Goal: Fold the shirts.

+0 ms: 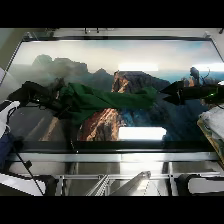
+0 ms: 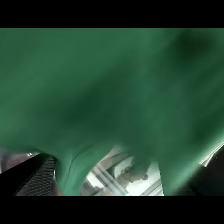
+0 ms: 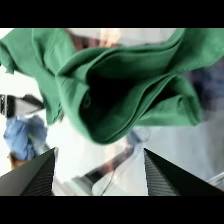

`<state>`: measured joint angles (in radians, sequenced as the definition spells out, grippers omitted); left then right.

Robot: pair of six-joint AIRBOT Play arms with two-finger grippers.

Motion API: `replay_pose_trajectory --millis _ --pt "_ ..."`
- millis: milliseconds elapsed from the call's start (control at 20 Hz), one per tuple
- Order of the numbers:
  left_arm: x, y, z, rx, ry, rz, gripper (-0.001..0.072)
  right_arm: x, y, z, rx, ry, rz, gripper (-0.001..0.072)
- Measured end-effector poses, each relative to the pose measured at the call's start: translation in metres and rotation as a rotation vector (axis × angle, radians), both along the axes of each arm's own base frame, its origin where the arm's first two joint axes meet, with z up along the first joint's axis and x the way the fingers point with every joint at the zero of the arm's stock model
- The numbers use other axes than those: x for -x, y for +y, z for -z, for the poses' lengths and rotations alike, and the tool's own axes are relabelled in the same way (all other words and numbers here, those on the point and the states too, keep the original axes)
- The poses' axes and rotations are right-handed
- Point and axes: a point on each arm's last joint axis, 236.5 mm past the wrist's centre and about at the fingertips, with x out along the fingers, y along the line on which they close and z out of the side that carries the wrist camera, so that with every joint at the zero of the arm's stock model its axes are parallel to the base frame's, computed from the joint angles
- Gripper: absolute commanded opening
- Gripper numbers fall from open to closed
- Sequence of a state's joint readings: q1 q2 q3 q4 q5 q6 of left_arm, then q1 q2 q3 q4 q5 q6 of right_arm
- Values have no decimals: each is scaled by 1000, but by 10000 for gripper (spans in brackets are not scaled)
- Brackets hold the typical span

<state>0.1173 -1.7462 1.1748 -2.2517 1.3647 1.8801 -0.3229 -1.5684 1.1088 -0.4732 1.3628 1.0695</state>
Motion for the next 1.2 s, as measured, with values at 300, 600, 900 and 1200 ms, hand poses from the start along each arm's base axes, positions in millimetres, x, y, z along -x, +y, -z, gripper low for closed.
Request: replay_pose_trajectory --millis 300,600,900,1200 --pt "-13 -10 18 -27 -15 47 20 15 9 4 -34 44 -34 491" --pt "-28 -11 7 -44 -60 96 20 15 4 38 -17 131 41 490" --pt "-28 -20 -12 -4 -56 132 20 0 5 71 -30 185 122 485" --pt "-23 -22 -16 8 -38 147 20 -18 16 81 -65 159 170 74"
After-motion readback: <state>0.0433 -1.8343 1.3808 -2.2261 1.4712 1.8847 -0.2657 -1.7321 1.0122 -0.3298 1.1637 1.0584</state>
